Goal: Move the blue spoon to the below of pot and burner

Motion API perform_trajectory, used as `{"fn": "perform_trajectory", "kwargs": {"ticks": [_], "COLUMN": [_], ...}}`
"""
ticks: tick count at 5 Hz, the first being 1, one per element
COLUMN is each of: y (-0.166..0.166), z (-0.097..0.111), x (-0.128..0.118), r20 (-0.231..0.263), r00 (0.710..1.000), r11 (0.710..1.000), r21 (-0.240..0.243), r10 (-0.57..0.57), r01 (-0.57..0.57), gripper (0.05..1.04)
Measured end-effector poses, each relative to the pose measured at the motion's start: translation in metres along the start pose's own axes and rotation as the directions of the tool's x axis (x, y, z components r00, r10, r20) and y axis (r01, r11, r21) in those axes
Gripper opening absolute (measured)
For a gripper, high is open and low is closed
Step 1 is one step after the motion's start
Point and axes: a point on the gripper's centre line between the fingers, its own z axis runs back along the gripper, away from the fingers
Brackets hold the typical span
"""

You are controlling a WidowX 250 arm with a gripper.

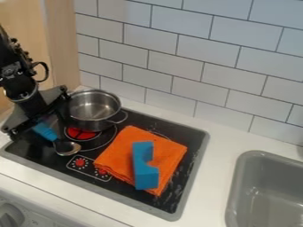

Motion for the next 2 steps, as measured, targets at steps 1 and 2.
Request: {"fn": "perform_trajectory", "kwargs": {"ticks": [1,2], "y": [0.0015,0.0048], "z": [0.0034,0.0076], "x": [-0.0014,-0.0052], "r20": [-0.004,-0.017], "r00": [1.000,1.000], "r11": [1.000,0.999], "r21": [0.019,0.045], "r10": [0.001,0.007], "r01": [-0.001,-0.006], "gripper": [0.982,0.992]}}
